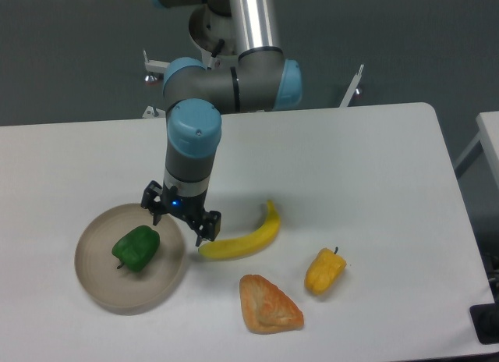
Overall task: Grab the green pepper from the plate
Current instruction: 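Lower the open gripper around the green bell pepper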
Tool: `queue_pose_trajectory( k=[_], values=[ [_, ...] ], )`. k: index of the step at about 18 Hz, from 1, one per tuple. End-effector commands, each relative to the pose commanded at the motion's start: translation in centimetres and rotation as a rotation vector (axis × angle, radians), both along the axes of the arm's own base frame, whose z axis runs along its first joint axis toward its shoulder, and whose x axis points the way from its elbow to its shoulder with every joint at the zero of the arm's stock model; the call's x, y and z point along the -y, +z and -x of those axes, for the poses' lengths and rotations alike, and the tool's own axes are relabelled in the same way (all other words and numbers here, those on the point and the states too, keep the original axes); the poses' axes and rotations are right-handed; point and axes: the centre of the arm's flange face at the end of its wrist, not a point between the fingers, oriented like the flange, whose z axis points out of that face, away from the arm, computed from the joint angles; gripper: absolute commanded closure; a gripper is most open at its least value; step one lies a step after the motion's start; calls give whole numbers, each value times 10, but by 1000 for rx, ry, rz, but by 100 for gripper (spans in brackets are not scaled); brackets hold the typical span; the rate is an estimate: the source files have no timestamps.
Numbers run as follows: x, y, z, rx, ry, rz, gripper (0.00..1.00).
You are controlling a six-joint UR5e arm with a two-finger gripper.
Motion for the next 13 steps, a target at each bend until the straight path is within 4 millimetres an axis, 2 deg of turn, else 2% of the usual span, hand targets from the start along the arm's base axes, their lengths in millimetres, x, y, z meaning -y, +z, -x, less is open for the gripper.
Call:
queue_pose_trajectory(
  k=[7, 13],
  values=[
    [-12, -20, -32, -10, -69, -10, 0],
    [-14, -36, -43, -10, -100, 7, 0]
  ],
)
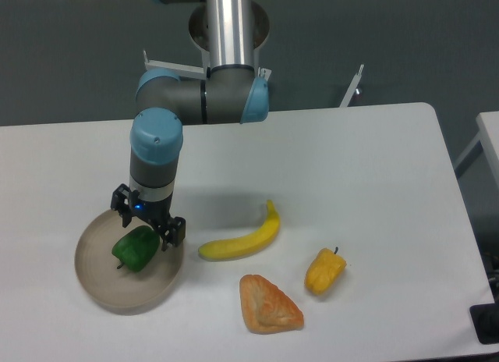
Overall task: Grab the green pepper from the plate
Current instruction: 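Lower the open gripper around the green bell pepper, then close the gripper on the green pepper and lift it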
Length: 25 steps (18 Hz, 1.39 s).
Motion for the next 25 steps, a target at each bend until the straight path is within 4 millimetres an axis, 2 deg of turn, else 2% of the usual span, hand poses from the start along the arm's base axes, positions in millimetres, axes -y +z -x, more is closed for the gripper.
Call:
queue_pose_trajectory(
  k=[5, 18, 19, 21, 22, 25],
  values=[
    [-1, -5, -7, 1, -10, 9, 0],
    [-6, -18, -7, 1, -13, 24, 1],
    [-6, -18, -7, 1, -13, 24, 14],
    [-7, -15, -7, 1, -15, 19, 48],
    [-8, -14, -7, 1, -18, 15, 59],
    [-8, -10, -7, -4, -33, 8, 67]
  ],
)
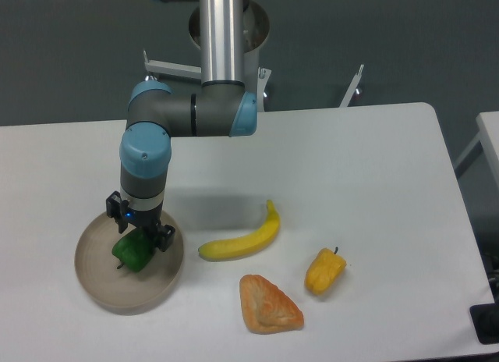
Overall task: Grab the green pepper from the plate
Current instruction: 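Close the gripper on the green pepper and lift it, then carry the green pepper off the plate toward the banana and yellow pepper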
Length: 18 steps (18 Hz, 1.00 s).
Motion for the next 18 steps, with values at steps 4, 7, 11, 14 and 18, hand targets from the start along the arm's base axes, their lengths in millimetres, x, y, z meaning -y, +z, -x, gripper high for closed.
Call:
queue_pose_trajectory(
  k=[4, 7, 11, 14, 18],
  values=[
    [-2, 11, 5, -3, 4, -19, 68],
    [-4, 19, 13, -9, 14, -32, 67],
    [1, 36, 39, -38, -16, -64, 67],
    [17, 68, 86, -73, -7, -106, 67],
    [37, 89, 143, -126, -54, -138, 67]
  ],
)
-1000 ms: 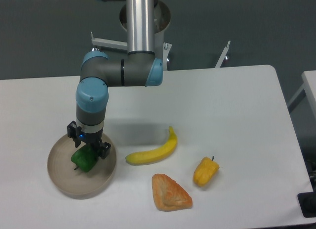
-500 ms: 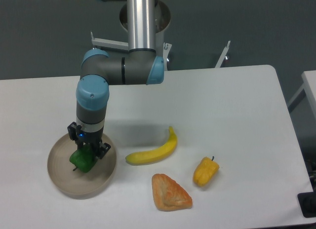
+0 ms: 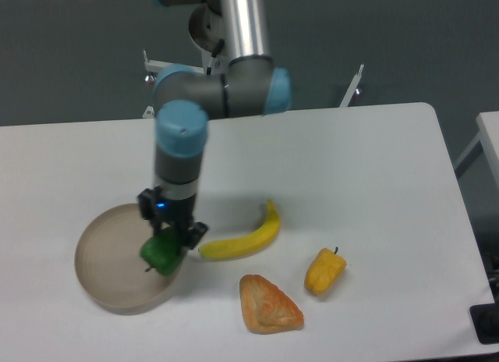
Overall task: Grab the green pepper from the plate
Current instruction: 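Carry the green pepper off the plate toward the banana and yellow pepper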
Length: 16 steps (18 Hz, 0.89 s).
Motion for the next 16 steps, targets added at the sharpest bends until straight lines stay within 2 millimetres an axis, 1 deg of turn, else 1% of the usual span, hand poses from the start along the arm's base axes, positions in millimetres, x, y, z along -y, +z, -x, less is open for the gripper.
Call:
queue_pose_trajectory(
  k=[4, 5, 8, 9, 10, 12, 13, 16],
  values=[
    [24, 4, 63, -59, -91, 6, 67],
    [33, 8, 77, -78, -108, 10, 67],
    [58, 6, 119, -161, -180, 53, 66],
    [64, 6, 129, -176, -184, 66, 66],
    [67, 8, 133, -180, -184, 76, 67],
    [78, 18, 146, -189, -171, 83, 67],
    [83, 20, 149, -194, -173, 84, 67],
    [84, 19, 149, -197, -190, 86, 67]
  ],
)
